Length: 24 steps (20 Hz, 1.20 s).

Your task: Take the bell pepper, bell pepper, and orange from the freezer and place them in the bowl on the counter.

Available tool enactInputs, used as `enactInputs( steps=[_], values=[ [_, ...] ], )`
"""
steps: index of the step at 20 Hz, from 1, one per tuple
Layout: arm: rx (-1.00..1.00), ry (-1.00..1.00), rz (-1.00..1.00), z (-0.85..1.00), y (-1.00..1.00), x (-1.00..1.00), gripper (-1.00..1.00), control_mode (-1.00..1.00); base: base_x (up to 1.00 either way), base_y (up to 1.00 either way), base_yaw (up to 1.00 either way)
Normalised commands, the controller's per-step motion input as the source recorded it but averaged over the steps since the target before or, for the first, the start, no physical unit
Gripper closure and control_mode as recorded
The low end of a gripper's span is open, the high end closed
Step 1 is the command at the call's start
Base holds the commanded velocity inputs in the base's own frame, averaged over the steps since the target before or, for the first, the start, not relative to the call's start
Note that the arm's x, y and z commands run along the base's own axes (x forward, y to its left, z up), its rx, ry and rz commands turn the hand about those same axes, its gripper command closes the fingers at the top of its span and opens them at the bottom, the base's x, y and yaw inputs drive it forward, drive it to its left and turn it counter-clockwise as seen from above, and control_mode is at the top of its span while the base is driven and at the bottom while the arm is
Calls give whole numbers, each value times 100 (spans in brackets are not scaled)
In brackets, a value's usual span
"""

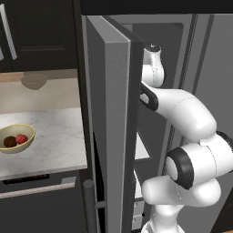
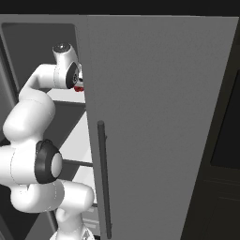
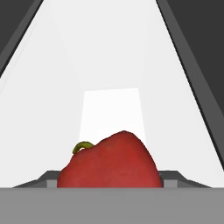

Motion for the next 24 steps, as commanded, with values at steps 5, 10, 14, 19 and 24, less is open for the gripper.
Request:
enactInputs(
  steps=[5, 10, 14, 19, 24],
  values=[
    [0, 0, 0, 0, 0, 0, 100, -100, 0, 0, 0],
    [0, 0, 0, 1, 0, -9, 100, -100, 0, 0, 0],
    [0, 0, 0, 4, 0, -34, 100, -100, 0, 0, 0],
    [0, -5, 0, 5, 0, -43, 100, -100, 0, 0, 0],
    [0, -3, 0, 12, 0, -48, 100, -100, 0, 0, 0]
  ],
)
